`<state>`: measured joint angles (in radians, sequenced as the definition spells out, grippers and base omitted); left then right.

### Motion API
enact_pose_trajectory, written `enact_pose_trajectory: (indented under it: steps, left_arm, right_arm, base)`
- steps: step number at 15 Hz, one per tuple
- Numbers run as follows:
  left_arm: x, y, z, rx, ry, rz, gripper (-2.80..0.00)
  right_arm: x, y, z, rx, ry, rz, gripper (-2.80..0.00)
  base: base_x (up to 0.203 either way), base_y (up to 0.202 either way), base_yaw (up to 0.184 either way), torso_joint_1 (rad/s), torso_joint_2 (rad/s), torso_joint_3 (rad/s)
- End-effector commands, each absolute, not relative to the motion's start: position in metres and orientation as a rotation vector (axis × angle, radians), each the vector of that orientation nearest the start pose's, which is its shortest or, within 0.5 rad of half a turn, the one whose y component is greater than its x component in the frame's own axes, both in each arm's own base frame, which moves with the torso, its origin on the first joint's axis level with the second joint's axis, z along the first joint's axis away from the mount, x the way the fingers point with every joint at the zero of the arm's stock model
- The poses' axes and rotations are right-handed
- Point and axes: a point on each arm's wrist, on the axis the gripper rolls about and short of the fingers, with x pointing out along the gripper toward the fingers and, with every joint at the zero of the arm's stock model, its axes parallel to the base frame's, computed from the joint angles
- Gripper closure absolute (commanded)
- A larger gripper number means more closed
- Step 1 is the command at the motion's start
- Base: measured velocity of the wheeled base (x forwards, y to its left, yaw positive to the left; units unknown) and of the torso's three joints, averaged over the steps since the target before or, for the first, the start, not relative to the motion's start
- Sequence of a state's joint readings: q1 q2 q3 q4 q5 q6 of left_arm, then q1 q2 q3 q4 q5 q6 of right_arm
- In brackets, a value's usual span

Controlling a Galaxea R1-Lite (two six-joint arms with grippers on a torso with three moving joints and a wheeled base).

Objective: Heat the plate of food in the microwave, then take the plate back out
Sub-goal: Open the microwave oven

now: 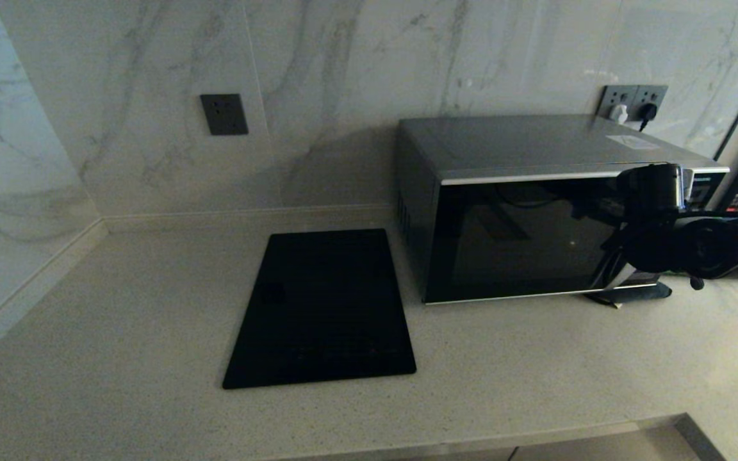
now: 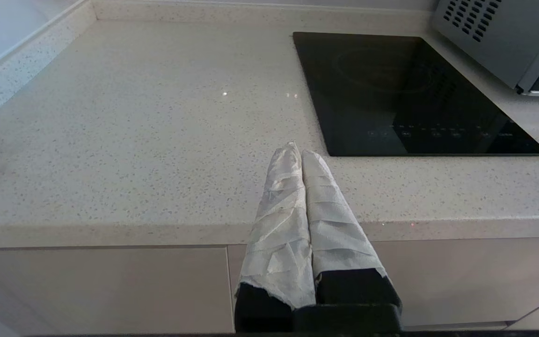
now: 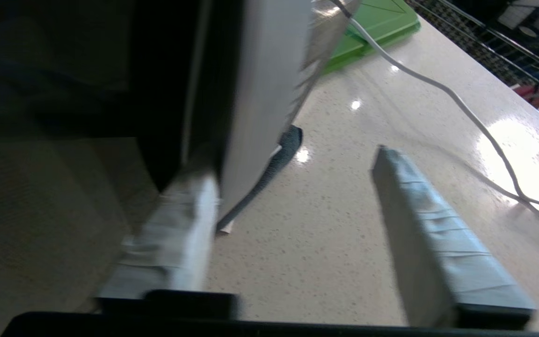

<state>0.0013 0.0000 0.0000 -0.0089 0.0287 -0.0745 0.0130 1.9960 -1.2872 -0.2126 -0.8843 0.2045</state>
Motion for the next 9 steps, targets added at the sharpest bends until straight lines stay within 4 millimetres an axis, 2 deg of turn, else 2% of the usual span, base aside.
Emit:
enact_pose_trajectory:
  steps: [1,9]
  left_arm:
    - [-0.0227,0.0006,0.0765,-0.075,-0.009,0.030,0.00]
    - [-0.0227,0.0006,0.0765,-0.075,-0.009,0.029,0.00]
  right_arm:
    - [0.3900,-0.0128,0.1687,-0.038,0.376,-0.904,0.00]
    - [0.3916,-0.0121,0.1650,-0.034,0.378,-0.904,0.00]
  base:
    - [0.000,0.000,0.000,0.000,0.00,0.000]
    - [0.000,0.000,0.000,0.000,0.00,0.000]
